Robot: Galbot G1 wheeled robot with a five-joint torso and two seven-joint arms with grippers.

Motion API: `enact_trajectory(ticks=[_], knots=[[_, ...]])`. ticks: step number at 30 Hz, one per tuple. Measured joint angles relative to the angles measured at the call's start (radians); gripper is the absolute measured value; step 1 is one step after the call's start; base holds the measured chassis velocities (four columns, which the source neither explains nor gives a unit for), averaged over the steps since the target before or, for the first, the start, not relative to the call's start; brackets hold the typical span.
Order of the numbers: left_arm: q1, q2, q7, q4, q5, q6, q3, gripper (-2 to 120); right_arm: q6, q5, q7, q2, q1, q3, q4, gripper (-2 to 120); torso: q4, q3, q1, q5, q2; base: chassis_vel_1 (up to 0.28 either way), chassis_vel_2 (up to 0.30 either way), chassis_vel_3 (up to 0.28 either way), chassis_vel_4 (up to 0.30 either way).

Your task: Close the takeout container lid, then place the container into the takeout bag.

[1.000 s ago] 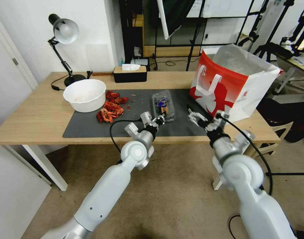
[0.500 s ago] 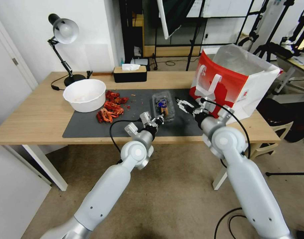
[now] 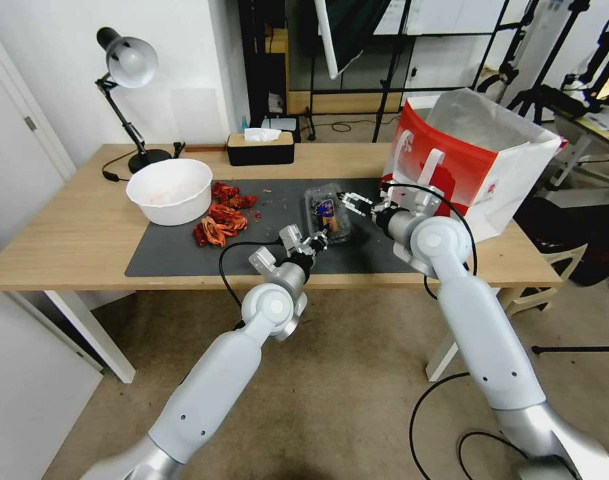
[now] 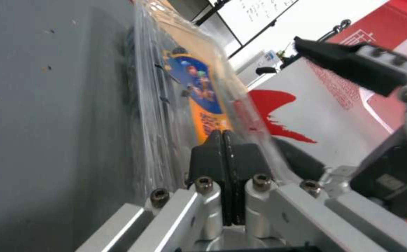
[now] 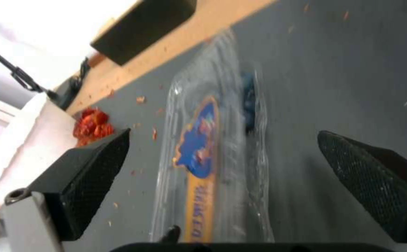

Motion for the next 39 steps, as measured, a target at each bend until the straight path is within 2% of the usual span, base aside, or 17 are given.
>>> enact_trajectory(ticks=[8,29,31,34,38,39], knots=[[0.004,0.003,0.002,0.000,-0.003,-0.003,-0.002,0,-0.017,0.035,0.009,0.016,0.030,-0.022,-0.080,100,-0.0001,0.000,0.000,0.0000,0.000,0.000,0.000,0.000,0.000],[0.013,0.004,0.000,-0.016,-0.005,-0.010,-0.006,0,-0.017,0.165,0.073,0.043,0.086,-0.052,-0.152,100,0.0000,0.000,0.000,0.0000,0.000,0.000,0.000,0.000,0.000],[0.015,0.003,0.000,-0.019,-0.006,-0.012,-0.008,0,-0.017,0.175,0.083,0.042,0.087,-0.053,-0.154,92,-0.0001,0.000,0.000,0.0000,0.000,0.000,0.000,0.000,0.000],[0.015,0.003,0.000,-0.019,-0.006,-0.012,-0.008,0,-0.016,0.180,0.086,0.042,0.087,-0.054,-0.154,88,-0.0001,0.000,0.000,0.0001,0.000,0.000,0.000,0.000,0.000],[0.018,0.003,0.001,-0.021,-0.007,-0.014,-0.010,0,-0.016,0.184,0.087,0.042,0.079,-0.053,-0.157,68,-0.0001,0.000,0.000,0.0001,0.000,0.000,0.000,0.000,0.000],[0.018,0.003,0.001,-0.021,-0.007,-0.014,-0.010,0,-0.016,0.184,0.087,0.042,0.079,-0.053,-0.157,68,-0.0001,0.000,0.000,0.0001,0.000,0.000,0.000,0.000,0.000]])
